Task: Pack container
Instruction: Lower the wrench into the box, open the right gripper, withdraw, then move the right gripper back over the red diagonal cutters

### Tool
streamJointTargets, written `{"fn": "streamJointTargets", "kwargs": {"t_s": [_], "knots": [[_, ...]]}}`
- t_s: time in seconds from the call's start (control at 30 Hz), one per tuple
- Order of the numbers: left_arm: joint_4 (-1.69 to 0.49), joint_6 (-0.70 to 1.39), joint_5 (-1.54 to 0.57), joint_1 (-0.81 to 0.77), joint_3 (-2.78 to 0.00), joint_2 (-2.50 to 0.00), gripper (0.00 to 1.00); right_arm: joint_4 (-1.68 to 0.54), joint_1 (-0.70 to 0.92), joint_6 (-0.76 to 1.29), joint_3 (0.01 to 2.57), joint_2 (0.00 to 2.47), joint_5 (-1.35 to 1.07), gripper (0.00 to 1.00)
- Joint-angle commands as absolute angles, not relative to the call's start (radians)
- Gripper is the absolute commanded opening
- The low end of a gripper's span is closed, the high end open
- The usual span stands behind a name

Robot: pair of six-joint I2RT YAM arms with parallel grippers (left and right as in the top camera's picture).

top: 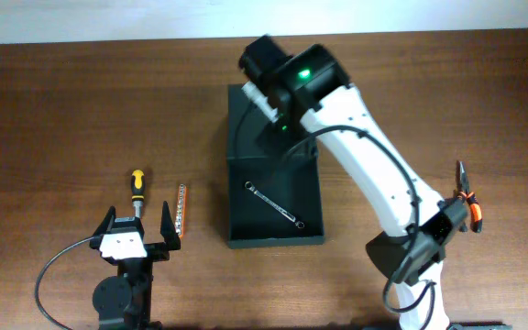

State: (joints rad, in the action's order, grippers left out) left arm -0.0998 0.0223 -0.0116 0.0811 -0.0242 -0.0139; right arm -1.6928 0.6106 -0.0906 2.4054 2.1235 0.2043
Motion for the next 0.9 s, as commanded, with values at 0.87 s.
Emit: {"fn": "streamJointTargets", "kwargs": {"t_s": [0.87], "knots": [[-0.097, 0.010, -0.022, 0.088, -0.017, -0.006, 0.99, -1.495, -0.191, 0.040, 1.504, 1.526, -0.022, 0.99]]}}
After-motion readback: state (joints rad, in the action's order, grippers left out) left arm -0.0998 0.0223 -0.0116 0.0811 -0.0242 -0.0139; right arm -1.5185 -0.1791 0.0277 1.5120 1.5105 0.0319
